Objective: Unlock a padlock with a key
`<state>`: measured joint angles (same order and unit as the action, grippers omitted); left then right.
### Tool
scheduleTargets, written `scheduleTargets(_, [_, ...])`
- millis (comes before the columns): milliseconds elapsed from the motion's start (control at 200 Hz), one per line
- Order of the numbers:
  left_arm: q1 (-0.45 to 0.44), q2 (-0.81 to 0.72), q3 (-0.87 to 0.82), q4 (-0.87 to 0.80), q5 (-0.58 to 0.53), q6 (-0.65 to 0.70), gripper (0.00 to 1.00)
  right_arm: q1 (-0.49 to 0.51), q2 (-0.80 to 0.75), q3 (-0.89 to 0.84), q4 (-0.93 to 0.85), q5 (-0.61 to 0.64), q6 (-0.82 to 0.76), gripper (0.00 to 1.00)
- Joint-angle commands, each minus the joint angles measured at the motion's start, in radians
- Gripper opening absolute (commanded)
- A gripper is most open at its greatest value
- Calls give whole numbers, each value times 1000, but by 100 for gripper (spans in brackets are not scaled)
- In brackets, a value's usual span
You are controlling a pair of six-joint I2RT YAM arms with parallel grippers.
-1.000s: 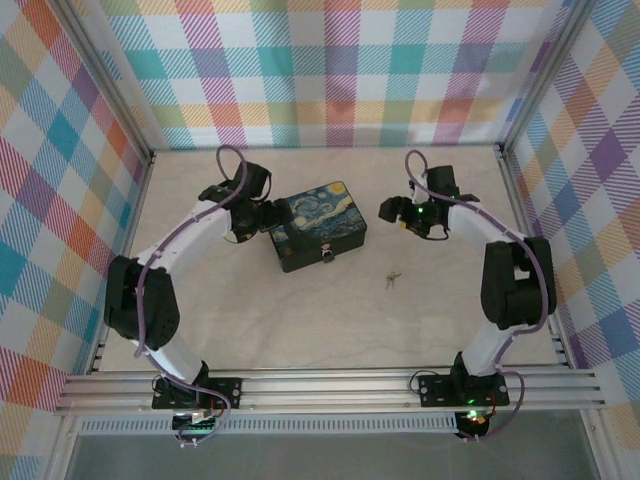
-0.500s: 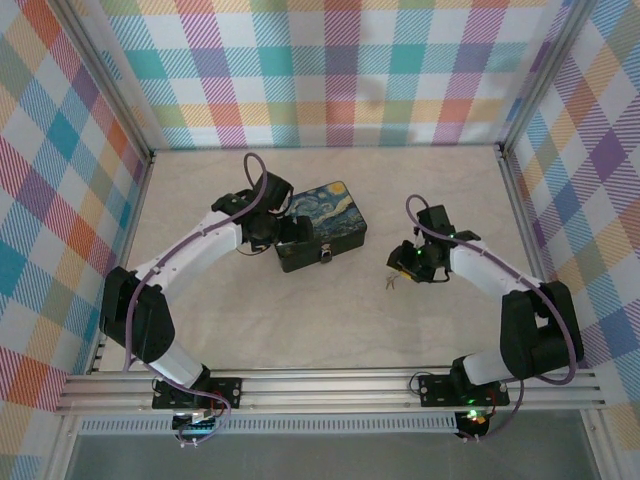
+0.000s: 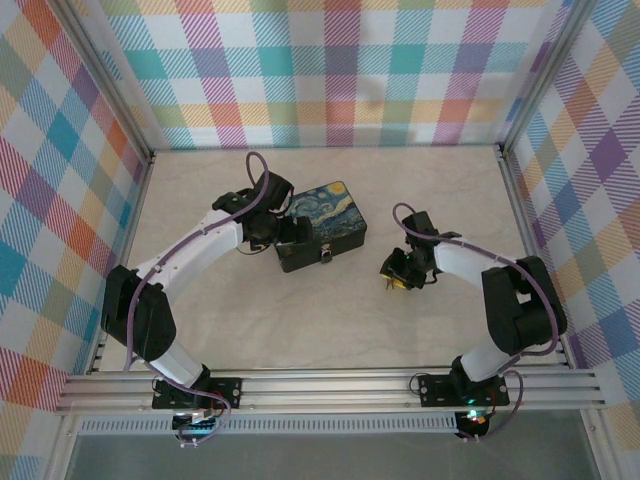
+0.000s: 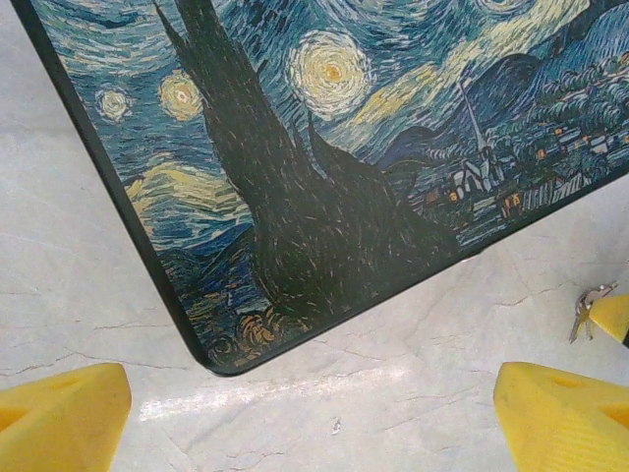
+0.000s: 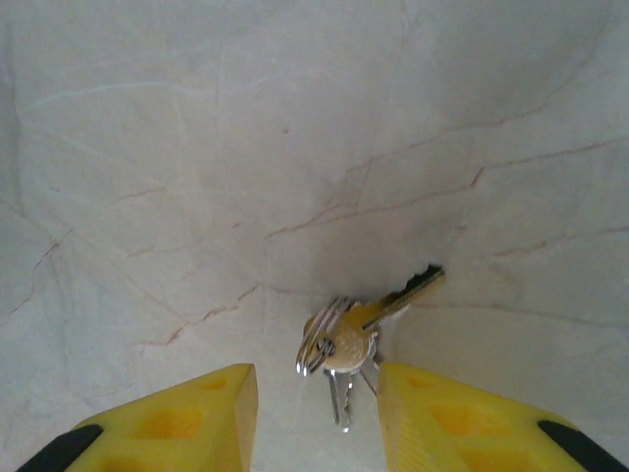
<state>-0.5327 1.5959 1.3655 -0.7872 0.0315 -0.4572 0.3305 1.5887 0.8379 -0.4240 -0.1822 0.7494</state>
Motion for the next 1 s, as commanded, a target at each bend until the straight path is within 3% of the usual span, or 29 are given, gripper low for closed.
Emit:
scheduleTargets(0, [-2, -10, 23, -26, -25, 23, 95, 4, 10, 13, 26, 18, 19, 36])
scheduleTargets(380, [-2, -2, 66, -39, -30, 48, 96, 4, 64, 48, -25, 73, -37, 26])
scheduleTargets(515, [-1, 5, 82, -55, -33, 62, 96, 3, 54, 46, -51, 89, -72, 16])
scheduleTargets(760, [-1, 22, 100, -54, -26, 60, 96, 4, 18, 58, -56, 53, -184, 14])
scheduleTargets(870, [-1, 23, 105, -55, -22, 57, 95, 4, 21, 68, -53, 23, -264, 5])
scheduleTargets(995, [-2, 19, 115, -60, -31, 52, 95, 3, 1, 51, -28, 4, -307, 9])
